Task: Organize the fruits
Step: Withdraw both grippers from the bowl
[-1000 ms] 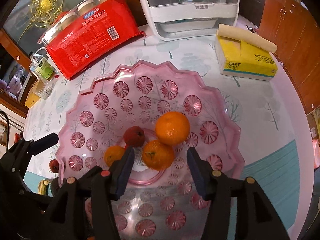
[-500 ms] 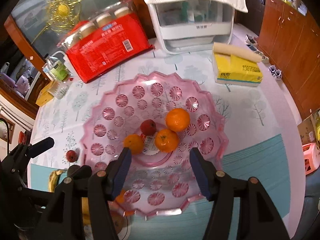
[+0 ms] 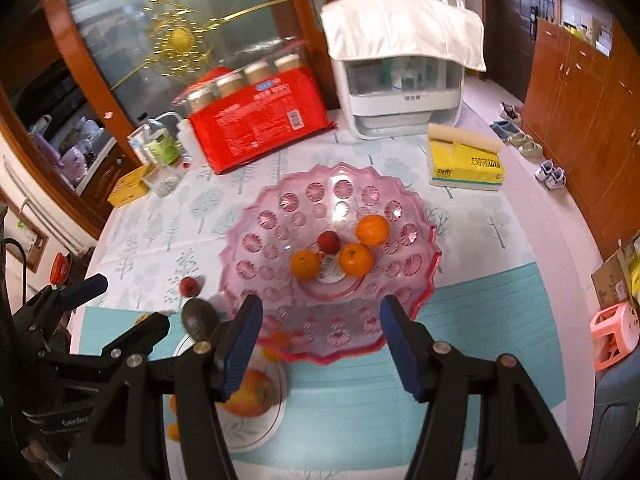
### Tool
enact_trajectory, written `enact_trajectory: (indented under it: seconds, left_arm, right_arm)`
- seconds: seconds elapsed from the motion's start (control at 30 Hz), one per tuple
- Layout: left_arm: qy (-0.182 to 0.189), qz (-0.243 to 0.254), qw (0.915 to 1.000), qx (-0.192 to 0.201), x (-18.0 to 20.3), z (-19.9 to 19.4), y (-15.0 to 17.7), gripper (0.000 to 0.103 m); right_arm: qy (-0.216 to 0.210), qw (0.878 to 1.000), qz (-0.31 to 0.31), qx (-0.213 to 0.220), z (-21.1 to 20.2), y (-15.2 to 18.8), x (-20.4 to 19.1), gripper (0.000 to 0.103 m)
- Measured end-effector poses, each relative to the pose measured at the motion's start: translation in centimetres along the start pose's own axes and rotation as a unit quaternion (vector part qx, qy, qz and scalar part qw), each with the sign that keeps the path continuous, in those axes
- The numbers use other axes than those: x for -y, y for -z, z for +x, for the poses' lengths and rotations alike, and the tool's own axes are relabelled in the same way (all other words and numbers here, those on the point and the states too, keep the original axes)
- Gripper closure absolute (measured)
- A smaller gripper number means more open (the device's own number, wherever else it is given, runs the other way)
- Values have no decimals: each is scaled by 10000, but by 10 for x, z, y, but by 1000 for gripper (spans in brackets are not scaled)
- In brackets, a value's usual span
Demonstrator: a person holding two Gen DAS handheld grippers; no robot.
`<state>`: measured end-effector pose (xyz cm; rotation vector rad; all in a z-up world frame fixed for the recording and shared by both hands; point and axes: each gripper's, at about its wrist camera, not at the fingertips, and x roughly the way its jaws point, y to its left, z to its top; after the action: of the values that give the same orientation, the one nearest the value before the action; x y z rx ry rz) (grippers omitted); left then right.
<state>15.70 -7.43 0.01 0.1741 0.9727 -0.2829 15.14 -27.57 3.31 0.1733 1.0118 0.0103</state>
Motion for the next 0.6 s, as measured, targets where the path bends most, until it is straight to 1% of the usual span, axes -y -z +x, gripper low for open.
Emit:
enact_trajectory:
  seconds: [0.17,0.3,0.5,0.6]
  left_arm:
    - [-106,-173,9997,106,-11,-30,29,6]
    - [-234,-282,9991,202,-23,-53,50,6]
    - [-390,-433,9979,287,-46,-79,79,6]
    - [-465,-434,9974,353,-61,-89,93,5]
  right_arm:
    - [22,9993,-335,167,-25,22,-22,42]
    - [-54,9976,-620,304,-44,41,-44,42]
    - [-262,9950,-899,334,-59,67,-76,42]
    - [-310,9937,-1039,288,-59,79,-95,42]
